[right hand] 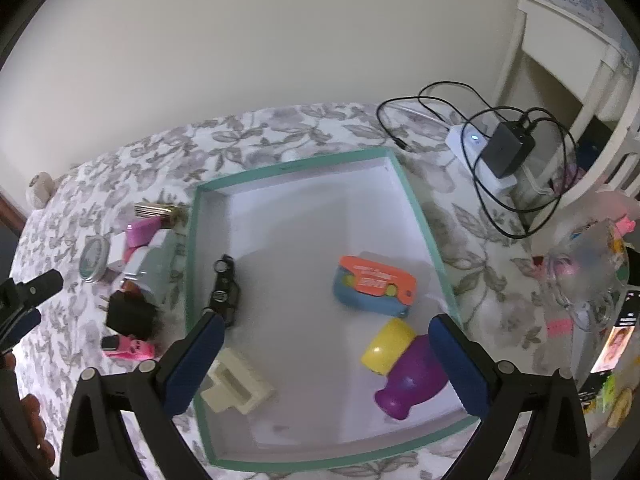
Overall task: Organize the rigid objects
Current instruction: 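Move both tools back toward the pink watch band and black charger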
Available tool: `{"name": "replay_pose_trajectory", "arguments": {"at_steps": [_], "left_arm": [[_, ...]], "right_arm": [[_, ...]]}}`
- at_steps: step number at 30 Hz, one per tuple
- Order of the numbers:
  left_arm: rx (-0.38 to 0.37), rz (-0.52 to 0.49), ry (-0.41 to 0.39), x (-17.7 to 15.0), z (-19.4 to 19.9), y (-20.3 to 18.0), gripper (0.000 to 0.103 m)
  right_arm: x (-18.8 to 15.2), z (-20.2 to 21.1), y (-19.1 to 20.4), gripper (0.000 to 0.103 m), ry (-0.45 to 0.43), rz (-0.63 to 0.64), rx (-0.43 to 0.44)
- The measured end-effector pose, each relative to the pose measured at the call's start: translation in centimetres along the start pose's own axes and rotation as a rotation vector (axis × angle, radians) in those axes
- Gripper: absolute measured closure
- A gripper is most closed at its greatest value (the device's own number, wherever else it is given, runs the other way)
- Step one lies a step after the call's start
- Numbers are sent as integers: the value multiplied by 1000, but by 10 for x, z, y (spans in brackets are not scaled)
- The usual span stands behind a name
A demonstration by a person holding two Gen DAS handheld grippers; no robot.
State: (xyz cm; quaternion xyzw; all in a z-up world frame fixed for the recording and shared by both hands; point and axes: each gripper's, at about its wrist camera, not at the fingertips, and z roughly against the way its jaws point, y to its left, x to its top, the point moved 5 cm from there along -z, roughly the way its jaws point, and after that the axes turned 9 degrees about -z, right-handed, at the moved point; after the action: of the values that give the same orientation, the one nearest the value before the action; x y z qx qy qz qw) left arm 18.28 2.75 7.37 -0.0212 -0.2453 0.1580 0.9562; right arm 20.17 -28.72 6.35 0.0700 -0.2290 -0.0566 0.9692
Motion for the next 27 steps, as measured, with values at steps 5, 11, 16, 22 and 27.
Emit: {"name": "replay_pose_trajectory", "arguments": {"at_steps": [5,11,16,22,27], "left_arm": [[46,29,-42,10,11,27,0],[78,55,-32,14,15,54,0],[71,75,2,10,8,69,0],[55,77,85,-3,-16,71,0],[25,61,180,-22,-41,59,0]], "right_arm": [[2,12,25,0,-27,10,84],[-4,10,69,0,-20,50,167],[-17,-5,101,0,21,101,187],[-27,-25,110,0,73,91,189],[-31,-38,106,0,108,83,160]]}}
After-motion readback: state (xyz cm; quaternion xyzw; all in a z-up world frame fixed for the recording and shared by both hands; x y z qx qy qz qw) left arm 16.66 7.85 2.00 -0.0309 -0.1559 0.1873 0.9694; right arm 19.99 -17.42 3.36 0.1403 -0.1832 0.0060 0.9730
